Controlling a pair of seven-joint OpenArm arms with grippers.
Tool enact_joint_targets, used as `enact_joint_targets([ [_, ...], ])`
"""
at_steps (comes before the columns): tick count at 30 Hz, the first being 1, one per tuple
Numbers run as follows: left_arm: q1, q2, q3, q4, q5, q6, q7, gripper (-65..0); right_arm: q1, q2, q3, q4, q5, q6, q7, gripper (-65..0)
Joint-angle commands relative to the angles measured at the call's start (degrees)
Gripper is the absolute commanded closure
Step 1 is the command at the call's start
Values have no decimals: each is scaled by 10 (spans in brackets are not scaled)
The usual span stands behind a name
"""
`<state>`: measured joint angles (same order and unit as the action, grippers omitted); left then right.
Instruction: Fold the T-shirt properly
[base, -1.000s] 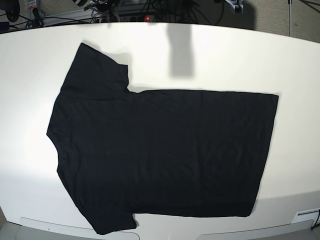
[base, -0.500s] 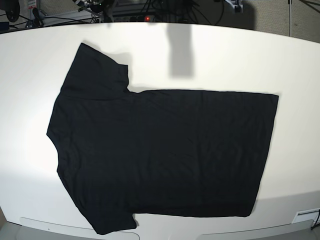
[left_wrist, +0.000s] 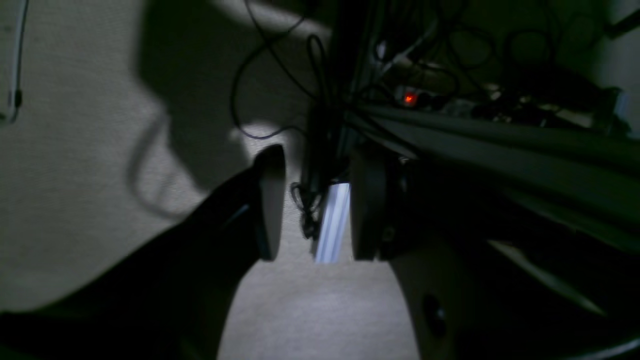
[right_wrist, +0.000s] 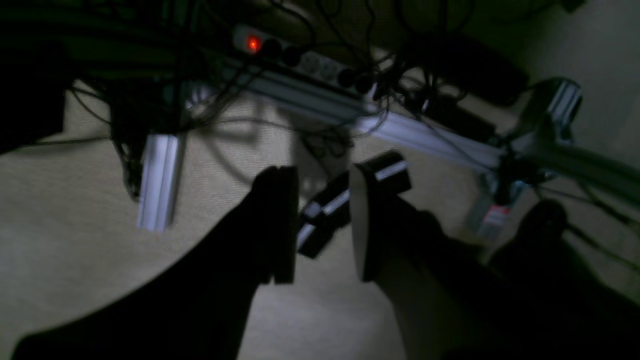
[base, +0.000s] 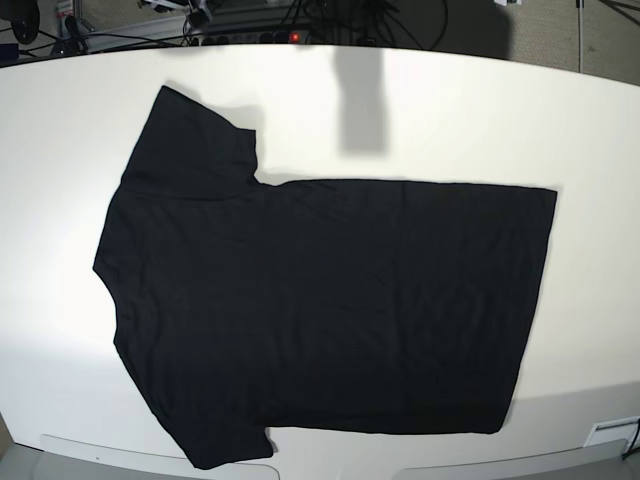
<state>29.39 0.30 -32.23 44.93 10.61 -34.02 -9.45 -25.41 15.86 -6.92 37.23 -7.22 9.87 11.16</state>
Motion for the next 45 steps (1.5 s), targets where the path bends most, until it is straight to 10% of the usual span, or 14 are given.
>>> enact_joint_targets([
  [1, 26, -2, -2, 30, -7, -16, -2, -215, -26, 14, 0, 31, 7, 1, -3, -183],
  [14, 250, -7, 33, 474, -31, -44, 43, -215, -319, 165, 4, 448, 92, 3, -78, -183],
  [23, 247, -110, 34, 699, 25, -44, 97, -215, -390, 237, 110, 649, 78, -1, -163, -183],
  [35, 50, -233, 179, 655, 247, -42, 97, -220, -391, 270, 201, 723, 29, -1, -184, -183],
  [45, -128, -320, 301, 470, 260, -40, 81, -222, -391, 265, 201, 723, 29, -1, -258, -183],
])
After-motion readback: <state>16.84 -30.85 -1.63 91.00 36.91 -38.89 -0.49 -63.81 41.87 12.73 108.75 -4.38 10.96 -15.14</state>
